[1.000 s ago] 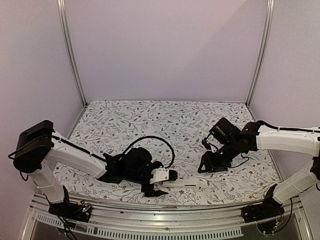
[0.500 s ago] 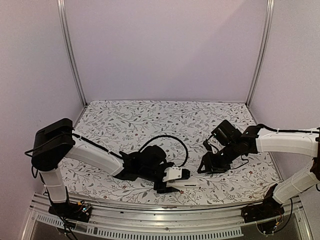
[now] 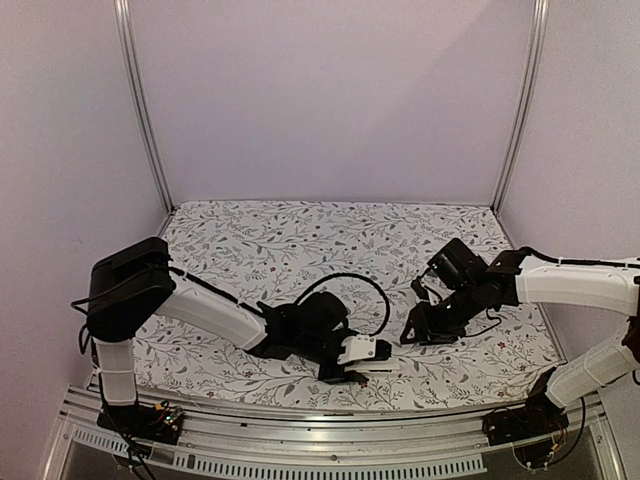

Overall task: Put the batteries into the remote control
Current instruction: Adjust the battery cover of the remote control without the battery cover.

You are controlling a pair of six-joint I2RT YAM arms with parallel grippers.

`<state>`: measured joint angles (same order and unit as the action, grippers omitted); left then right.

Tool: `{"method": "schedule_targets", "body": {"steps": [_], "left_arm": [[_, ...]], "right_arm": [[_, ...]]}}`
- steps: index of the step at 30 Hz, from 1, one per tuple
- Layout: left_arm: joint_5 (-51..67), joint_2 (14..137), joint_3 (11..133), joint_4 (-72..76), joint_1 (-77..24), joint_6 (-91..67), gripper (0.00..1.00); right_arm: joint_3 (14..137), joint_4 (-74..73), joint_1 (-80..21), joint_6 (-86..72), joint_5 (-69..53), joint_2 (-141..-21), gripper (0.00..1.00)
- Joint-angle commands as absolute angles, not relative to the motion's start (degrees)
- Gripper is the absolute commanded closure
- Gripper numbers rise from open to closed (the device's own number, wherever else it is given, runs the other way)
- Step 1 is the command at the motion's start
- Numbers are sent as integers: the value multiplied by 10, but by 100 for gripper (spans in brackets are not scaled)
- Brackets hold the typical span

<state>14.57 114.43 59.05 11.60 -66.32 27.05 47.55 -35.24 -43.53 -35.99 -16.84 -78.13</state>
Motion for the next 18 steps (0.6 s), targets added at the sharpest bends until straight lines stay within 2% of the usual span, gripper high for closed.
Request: {"method": "schedule_targets", "body": {"steps": [1, 8, 18], "left_arm": [[148, 1163, 611, 100, -666, 274, 46], [146, 1157, 610, 96, -666, 271, 58], [136, 1157, 610, 91, -667, 273, 68]], "right_arm": [[480, -368, -428, -345, -157, -773, 49], [489, -374, -427, -337, -152, -778, 49], [490, -374, -425, -334, -150, -781, 49]]}}
